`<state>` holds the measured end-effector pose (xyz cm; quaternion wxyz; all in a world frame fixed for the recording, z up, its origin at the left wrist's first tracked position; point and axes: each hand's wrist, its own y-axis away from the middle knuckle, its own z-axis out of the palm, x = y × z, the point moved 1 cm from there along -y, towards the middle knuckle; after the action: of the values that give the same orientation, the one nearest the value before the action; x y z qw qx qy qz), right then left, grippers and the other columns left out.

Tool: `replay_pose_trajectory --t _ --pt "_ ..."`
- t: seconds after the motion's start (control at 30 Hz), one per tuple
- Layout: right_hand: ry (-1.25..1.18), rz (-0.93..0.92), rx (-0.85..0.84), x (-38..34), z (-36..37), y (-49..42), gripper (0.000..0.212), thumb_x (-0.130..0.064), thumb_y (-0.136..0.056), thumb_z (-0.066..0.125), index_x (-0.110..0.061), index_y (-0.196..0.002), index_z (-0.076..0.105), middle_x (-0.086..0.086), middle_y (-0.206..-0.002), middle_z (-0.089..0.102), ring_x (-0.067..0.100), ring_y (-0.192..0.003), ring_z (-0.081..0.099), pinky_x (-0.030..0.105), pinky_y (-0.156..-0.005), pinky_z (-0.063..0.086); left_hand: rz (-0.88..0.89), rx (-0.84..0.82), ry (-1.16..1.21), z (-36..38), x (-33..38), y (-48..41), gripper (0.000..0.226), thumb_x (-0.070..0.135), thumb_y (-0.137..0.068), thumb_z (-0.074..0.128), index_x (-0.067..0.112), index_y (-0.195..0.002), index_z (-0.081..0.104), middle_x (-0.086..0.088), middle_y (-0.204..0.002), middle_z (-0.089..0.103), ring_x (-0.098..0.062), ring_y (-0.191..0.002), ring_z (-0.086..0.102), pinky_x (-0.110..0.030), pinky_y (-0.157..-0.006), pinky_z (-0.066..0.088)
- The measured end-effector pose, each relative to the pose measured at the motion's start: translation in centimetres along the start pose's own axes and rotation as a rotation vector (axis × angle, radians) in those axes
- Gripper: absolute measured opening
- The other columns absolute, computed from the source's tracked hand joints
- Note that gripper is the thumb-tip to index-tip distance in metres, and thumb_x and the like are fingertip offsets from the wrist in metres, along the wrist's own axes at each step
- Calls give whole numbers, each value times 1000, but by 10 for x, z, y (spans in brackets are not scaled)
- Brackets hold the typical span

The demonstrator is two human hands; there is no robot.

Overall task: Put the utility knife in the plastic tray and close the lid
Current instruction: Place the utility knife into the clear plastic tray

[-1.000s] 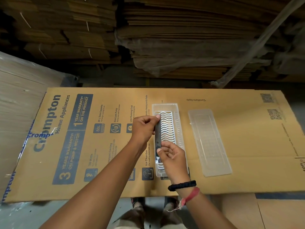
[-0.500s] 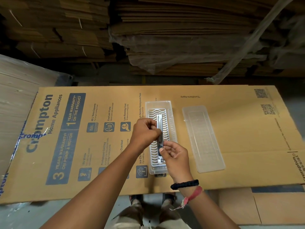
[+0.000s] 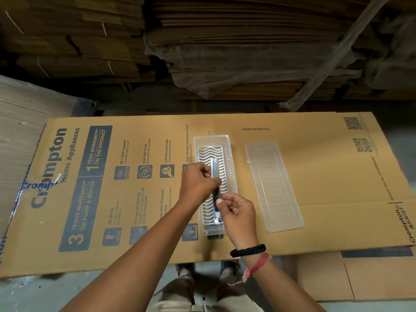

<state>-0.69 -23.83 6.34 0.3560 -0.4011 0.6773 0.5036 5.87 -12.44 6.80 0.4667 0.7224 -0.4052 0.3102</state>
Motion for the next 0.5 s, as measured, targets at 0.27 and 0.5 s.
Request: replay_pose_trajectory --t 0.27,0.5 --pt "618 -266 -2 0 6 -13 16 -28 -77 72 -14 -80 65 2 -75 67 19 -71 62 34 -65 53 -13 -21 21 5 -7 -4 11 -3 -70 67 6 -74 62 -6 -63 57 -22 -62 60 -53 -73 61" --pt "719 -132 -6 -11 21 -39 19 -20 -79 70 -8 -71 57 11 -78 66 28 -72 64 30 -59 46 102 94 -88 -2 -19 -3 33 5 -79 64 11 -112 65 -5 -91 67 -12 -68 60 -23 -66 52"
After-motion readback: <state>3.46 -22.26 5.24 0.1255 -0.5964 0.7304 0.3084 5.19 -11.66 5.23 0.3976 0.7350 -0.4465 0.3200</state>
